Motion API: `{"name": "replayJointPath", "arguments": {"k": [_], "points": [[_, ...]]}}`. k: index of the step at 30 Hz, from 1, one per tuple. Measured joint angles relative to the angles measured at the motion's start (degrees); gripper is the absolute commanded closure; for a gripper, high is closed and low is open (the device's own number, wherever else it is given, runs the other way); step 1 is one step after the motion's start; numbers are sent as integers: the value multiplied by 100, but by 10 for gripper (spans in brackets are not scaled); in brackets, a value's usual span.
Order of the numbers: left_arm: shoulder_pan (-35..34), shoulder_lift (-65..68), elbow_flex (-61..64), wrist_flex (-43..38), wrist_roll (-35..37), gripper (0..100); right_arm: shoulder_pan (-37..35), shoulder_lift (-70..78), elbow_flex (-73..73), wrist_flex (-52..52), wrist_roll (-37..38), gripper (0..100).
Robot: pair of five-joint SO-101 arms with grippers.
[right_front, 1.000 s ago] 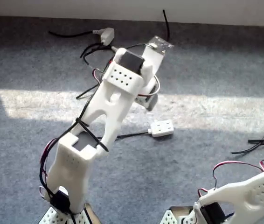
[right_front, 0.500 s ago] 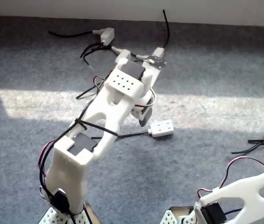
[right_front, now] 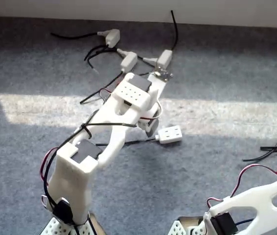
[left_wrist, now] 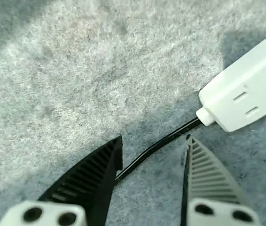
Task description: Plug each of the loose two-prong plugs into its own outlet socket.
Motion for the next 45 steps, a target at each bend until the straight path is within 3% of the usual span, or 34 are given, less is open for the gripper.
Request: {"name": "replayJointPath", "arguments": {"k": [5, 20, 33, 45], "points": [[-26, 0, 62, -132, 475, 787, 0, 18, 9, -158, 0, 874], [-299, 0, 88, -290, 527, 787, -105, 554, -26, -510, 9, 875], [-308, 0, 88, -290, 527, 787, 44, 589, -352, 413, 18, 872], [-334, 0, 88, -290, 527, 787, 237, 633, -1125, 510, 9, 872]]}}
